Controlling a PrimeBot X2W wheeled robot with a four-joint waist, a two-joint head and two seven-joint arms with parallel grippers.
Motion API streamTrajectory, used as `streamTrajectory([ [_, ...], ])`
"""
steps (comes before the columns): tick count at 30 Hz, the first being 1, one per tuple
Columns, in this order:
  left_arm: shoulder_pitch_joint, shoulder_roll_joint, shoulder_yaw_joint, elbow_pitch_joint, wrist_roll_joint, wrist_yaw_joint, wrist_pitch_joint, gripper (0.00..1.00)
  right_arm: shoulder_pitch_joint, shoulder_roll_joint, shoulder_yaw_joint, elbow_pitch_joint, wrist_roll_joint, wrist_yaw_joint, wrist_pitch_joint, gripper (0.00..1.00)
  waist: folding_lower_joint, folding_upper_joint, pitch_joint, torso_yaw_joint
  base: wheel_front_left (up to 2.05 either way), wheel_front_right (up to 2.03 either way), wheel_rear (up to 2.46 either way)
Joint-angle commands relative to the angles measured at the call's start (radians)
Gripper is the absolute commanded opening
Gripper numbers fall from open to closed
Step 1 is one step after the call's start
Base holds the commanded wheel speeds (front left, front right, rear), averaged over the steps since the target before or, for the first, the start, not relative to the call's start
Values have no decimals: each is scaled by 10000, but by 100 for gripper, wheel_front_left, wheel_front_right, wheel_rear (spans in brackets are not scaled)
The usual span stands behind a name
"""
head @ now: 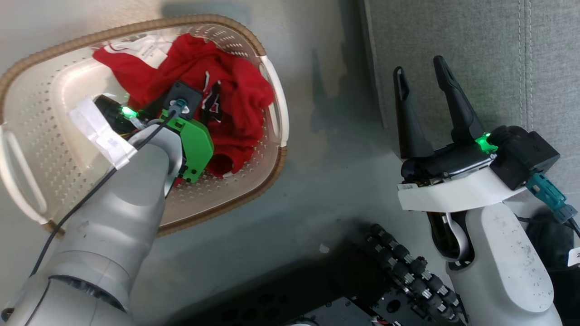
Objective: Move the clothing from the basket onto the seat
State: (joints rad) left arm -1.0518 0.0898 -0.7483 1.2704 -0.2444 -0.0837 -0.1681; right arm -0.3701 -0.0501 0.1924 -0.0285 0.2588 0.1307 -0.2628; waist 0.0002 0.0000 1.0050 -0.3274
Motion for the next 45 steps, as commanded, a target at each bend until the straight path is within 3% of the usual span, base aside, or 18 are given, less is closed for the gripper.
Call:
streamTrajectory([
  [1,-159,167,-34,70,-43,36,129,100,-82,-9,15,-29,76,1,-30,100,-2,0,241,-264,0,0,0],
  [3,-193,211,-38,99,-93,26,240,100,-25,-6,-7,-22,140,1,-30,100,-2,0,267,-291,0,0,0],
  [4,-239,233,-25,111,-121,72,292,24,6,-3,-16,-39,146,1,-30,100,-2,0,279,-299,0,0,0],
  [5,-232,232,6,125,-177,49,410,0,27,-4,-34,-50,142,1,-30,100,-2,0,286,-302,0,0,0],
  [17,-448,436,-321,174,-36,178,971,0,-205,-6,-117,-129,143,1,-30,100,-2,0,228,-256,0,0,0],
  [31,376,-9,-240,-564,-559,-140,-825,0,88,-15,-516,164,-683,1,-30,100,-2,0,-1588,838,0,0,0],
  [36,916,-95,-10,-1530,-904,-197,-989,0,316,-20,-650,323,-991,1,-30,100,-2,0,-2514,1323,0,0,0],
  [45,2454,290,767,-4890,-977,8,-975,0,881,-20,-915,792,-1445,1,-30,100,-2,0,-4081,2047,0,0,0],
])
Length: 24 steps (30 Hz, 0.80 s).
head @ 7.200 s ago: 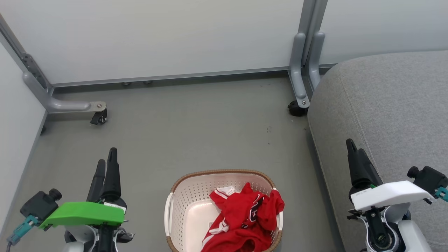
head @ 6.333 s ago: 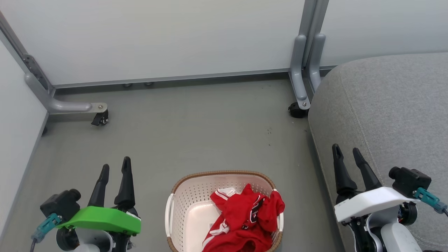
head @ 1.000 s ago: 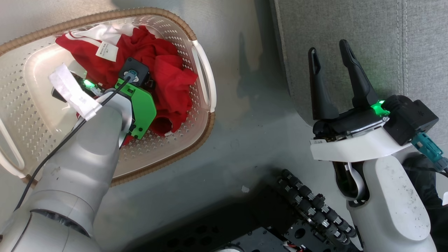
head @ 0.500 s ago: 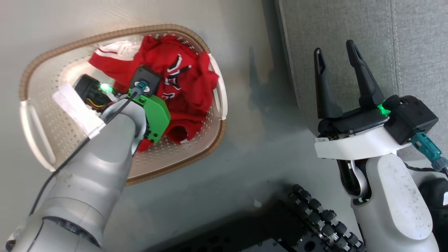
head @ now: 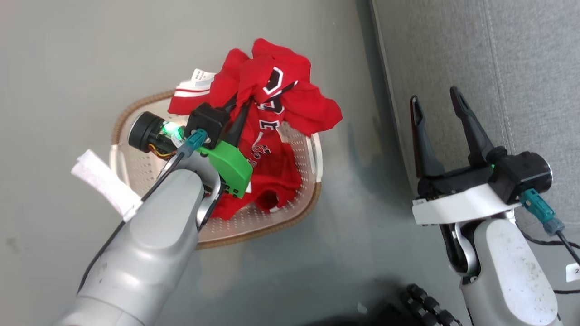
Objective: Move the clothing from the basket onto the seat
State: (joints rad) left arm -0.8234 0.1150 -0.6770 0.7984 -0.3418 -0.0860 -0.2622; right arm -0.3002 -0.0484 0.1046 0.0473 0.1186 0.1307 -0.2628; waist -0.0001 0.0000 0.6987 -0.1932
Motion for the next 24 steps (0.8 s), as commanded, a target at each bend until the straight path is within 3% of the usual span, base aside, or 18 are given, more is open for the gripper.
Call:
streamTrajectory([
  [1,336,90,147,-486,2,46,-34,0,225,-37,-55,88,-63,1,-30,100,1,0,-1170,745,0,0,0],
  [12,2182,493,1463,-4343,207,209,-34,0,832,-35,-201,430,-221,1,-30,100,1,0,-2602,1164,0,0,0],
  [24,3624,111,3121,-7644,568,-57,-24,0,1537,-35,-298,200,-336,1,346,100,1,0,-3949,1491,0,0,0],
])
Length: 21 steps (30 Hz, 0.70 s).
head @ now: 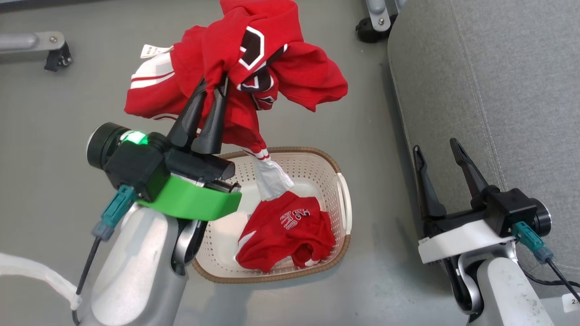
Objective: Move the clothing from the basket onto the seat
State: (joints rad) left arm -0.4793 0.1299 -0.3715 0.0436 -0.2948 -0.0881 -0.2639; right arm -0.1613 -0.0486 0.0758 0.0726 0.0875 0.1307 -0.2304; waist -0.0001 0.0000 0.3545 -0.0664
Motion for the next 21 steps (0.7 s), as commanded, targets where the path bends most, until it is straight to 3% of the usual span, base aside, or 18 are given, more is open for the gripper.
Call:
streamTrajectory([
  [1,284,-56,149,-267,127,-83,-5,0,210,-32,12,-89,-28,1,66,100,1,0,-604,229,0,0,0],
  [21,3003,-410,537,-1685,481,-414,-6,0,1847,-31,405,-776,197,1,1052,100,1,0,-2785,287,0,0,0],
])
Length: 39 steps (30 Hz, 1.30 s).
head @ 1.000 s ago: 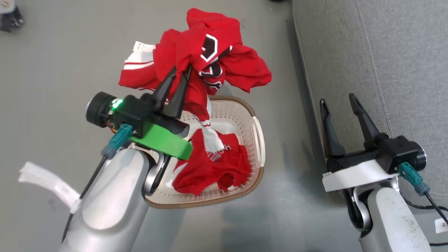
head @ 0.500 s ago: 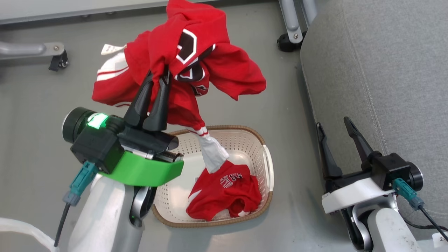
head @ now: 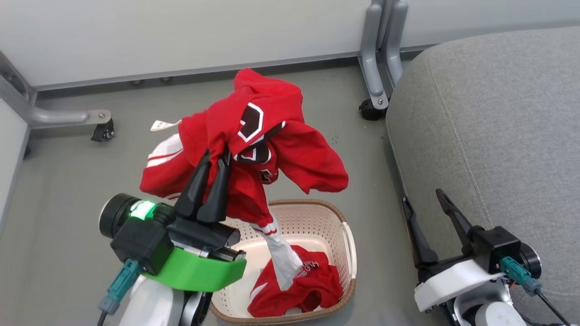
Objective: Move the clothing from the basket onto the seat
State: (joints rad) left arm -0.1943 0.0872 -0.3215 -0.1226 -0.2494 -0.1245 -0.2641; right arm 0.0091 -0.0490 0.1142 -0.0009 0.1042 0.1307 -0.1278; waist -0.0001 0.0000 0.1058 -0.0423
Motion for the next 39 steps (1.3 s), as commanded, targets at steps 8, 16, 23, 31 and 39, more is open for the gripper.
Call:
streamTrajectory([
  [8,731,-102,63,-34,49,-62,-6,0,642,-28,91,-229,170,1,240,100,1,0,-696,115,0,0,0],
  [16,1002,-188,83,16,121,-75,-6,0,866,-28,142,-317,251,1,332,100,1,0,-800,96,0,0,0],
  [23,968,-230,111,25,161,-80,-4,0,870,-28,168,-322,232,1,359,100,1,0,-778,100,0,0,0],
  [31,901,-241,74,51,162,-75,-4,0,829,-27,418,-314,333,1,576,100,1,0,-777,81,0,0,0],
  [39,704,-238,54,49,205,-76,-4,0,288,-299,2241,-668,1119,1,1213,100,1,0,-626,167,0,0,0],
])
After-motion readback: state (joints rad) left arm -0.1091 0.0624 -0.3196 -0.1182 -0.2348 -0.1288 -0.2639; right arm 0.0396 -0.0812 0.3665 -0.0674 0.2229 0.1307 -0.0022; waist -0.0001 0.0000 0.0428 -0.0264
